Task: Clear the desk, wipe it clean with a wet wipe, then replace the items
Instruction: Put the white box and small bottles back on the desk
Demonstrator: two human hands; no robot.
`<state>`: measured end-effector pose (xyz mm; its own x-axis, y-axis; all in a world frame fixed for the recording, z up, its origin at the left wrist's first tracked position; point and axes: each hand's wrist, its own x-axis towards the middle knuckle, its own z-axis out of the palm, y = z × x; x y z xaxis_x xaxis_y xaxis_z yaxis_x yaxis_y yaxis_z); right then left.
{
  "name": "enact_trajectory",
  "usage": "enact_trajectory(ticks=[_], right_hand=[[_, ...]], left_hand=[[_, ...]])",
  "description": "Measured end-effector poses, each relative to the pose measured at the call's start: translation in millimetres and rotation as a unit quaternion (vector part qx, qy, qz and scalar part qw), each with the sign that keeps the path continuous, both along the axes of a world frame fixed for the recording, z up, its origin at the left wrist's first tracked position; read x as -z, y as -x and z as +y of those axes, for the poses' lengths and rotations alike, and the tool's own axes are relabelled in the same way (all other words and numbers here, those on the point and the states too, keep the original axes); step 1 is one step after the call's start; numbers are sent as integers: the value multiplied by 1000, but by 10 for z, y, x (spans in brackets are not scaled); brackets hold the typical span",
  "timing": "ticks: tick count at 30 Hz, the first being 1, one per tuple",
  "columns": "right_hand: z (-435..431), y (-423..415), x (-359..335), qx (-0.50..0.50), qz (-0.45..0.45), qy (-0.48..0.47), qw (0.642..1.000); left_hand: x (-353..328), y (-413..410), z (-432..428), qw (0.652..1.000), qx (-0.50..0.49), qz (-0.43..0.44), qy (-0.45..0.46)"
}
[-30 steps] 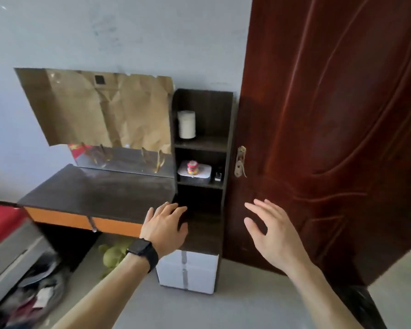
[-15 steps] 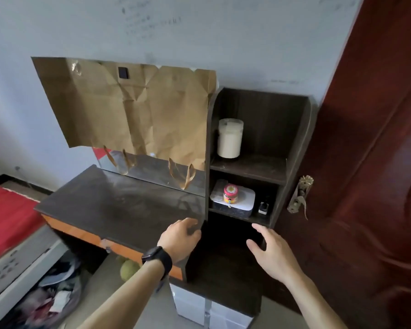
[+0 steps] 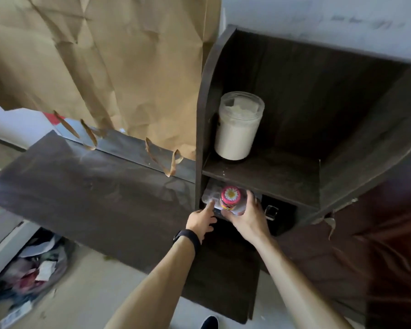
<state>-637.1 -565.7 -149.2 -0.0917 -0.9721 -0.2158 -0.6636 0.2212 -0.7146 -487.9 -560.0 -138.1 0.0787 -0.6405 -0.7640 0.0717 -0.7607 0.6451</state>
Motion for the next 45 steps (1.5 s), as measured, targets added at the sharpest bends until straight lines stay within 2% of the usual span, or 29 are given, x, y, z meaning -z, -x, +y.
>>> enact_trajectory(ticks=[4, 7, 10, 12, 15, 19, 21, 25, 28, 30, 35, 37, 39, 43, 45], right_hand=[[-147, -31, 190, 3, 12, -5, 1000], [-195, -80, 216, 35, 28, -12, 999], [-48, -132, 151, 92, -9, 4, 996], [238, -147, 120, 146, -51, 14, 988], [853, -172, 238, 234, -107, 17, 966], [1646, -262, 642, 306, -100, -62, 945], [1951, -323, 892, 317, -67, -99, 941], [2250, -477, 1343, 346, -63, -151, 924], [2235, -581, 1691, 366, -75, -174, 911], [2152, -630, 1897, 373, -96, -179, 905], [1896, -683, 2292, 353, -89, -142, 920], [1822, -705, 2404, 338, -81, -137, 928], [1753, -713, 2494, 324, -69, -125, 935], [1677, -742, 2648, 297, -44, -118, 946], [1684, -776, 2706, 295, -31, -113, 948]], left_hand=[[226, 93, -262, 1000, -21, 10, -20], [343, 67, -297, 999, -20, -37, 12], [324, -24, -167, 998, -9, -31, 44], [296, -142, -28, 998, 18, -20, 55], [373, -407, 240, 984, 128, -53, 108], [687, -692, 464, 940, 315, -88, 92], [878, -670, 445, 904, 403, -127, 70], [1237, -376, 325, 819, 540, -185, 50], [1592, -139, 198, 790, 574, -213, 18], [1834, -36, 110, 783, 576, -236, -2], [2344, 2, -12, 803, 542, -246, -40], [2480, -21, -48, 798, 546, -254, -39], [2567, -26, -87, 770, 569, -286, -30], [2663, -41, -145, 691, 620, -372, 20], [2670, -28, -154, 663, 640, -388, 34]])
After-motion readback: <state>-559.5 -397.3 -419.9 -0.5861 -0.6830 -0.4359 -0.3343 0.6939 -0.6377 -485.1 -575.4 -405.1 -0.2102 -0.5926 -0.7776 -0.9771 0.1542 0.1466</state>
